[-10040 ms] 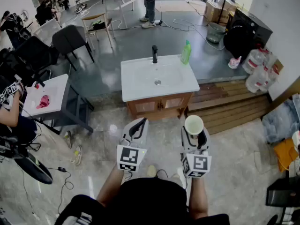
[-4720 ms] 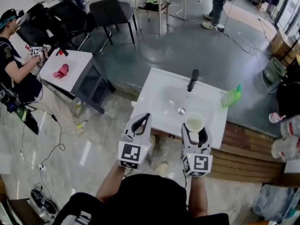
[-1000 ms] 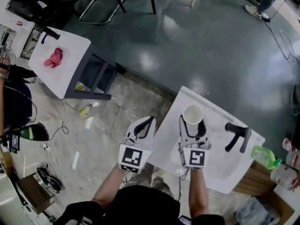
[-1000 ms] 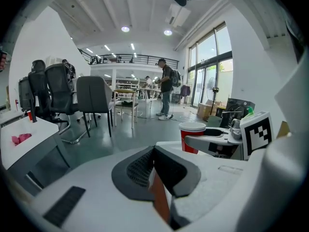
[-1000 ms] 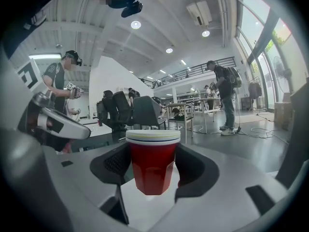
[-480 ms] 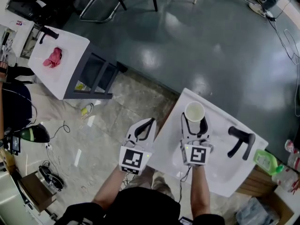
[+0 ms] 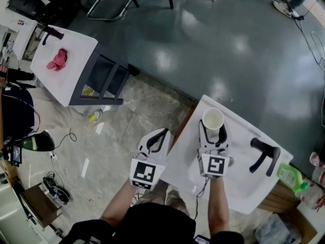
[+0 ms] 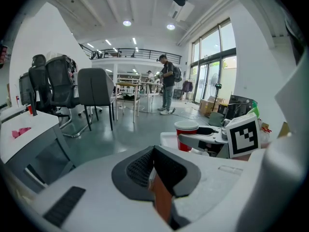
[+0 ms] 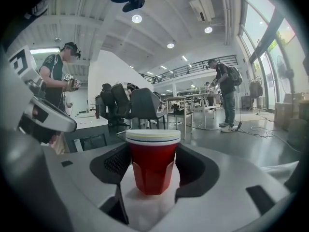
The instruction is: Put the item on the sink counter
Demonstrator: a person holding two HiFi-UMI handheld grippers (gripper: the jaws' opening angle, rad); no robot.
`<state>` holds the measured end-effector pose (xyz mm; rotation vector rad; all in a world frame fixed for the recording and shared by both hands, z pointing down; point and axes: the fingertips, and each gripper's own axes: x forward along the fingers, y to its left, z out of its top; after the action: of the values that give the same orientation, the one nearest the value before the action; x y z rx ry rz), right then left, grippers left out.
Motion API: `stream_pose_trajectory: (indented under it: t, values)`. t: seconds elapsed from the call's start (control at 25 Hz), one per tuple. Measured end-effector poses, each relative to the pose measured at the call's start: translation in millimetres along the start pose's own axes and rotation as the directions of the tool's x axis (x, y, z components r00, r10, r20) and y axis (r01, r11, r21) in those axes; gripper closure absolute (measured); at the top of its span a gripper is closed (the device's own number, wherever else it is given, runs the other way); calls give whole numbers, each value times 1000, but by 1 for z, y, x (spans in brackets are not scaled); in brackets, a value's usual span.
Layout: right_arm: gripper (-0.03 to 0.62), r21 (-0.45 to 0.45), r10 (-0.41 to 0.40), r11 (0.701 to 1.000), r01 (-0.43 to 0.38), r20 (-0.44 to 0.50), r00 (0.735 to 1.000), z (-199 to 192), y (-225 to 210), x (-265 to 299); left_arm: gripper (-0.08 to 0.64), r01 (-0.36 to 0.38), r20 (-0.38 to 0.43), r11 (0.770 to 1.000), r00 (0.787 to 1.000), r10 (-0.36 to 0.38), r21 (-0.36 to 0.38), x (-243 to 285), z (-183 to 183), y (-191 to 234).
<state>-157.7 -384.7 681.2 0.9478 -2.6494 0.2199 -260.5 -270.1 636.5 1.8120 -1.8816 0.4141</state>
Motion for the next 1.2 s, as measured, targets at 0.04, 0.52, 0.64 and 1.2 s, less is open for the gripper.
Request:
stream_pose_trajectory:
  t: [0.04,0.52,0.64,1.2]
  values:
    - [304,-4,-1,1000,1,1,1000,-1,-1,-1,558,0,3,1000,1000,0,3,0,0,-1]
    - [298,-38,-12,999,11,-26,1000,-9,1,2,558,0,4,1000,1000,0,2,-2,-4,-1]
    - [295,-37,-14,999,13,-31,999,-8,1,1,558,-2,-3,1000,1000,2,-6,-5,-6,-1]
    - [287,-67,-39,997,39,1,999,15,6,-31,558,-7,51,1000,999,6,23,-39,10,-13]
